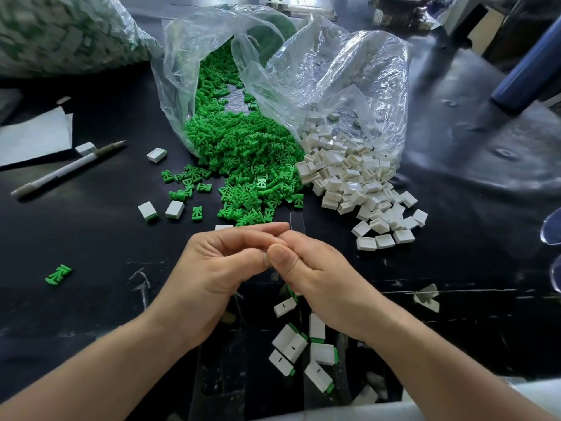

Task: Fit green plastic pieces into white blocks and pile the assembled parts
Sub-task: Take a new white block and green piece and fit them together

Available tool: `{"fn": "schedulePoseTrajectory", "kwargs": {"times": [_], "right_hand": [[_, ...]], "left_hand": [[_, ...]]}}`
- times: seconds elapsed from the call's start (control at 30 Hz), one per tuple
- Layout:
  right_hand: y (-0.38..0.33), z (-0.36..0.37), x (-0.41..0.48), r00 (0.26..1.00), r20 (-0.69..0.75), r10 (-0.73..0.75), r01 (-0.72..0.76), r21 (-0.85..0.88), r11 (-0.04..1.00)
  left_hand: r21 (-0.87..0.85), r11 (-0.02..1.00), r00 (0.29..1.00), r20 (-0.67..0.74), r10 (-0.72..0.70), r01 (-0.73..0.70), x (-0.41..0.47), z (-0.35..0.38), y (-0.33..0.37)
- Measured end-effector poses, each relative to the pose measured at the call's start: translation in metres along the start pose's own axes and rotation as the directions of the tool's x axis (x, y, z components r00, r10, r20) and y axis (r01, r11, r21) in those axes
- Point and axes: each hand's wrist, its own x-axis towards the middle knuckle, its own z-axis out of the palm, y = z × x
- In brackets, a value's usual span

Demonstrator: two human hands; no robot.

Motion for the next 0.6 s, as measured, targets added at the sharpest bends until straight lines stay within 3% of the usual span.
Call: {"fn": "schedulePoseTrajectory", "kwargs": {"times": [0.17, 0.27, 0.4, 0.6], "right_hand": [[0.000, -0.002, 0.002, 1.000, 0.010, 0.006, -0.007, 0.125, 0.992], [-0.001, -0.006, 0.003, 1.000, -0.025, -0.016, 0.017, 0.039, 0.999], [0.003, -0.022, 0.005, 0.966, -0.245, -0.080, 0.042, -0.157, 0.987], [0.022, -0.060, 0.014, 0.779, -0.605, -0.161, -0.148, -0.427, 0.892]], "left_hand": [[-0.014, 1.000, 1.000, 0.003, -0.002, 0.002, 0.000, -0.001, 0.002], [-0.009, 1.000, 1.000, -0.024, -0.006, 0.006, 0.001, -0.002, 0.002], [0.082, 0.996, 0.998, -0.052, 0.029, -0.025, 0.000, -0.003, 0.004], [0.208, 0.978, 0.999, 0.031, -0.012, 0.005, -0.007, 0.003, 0.004]]}}
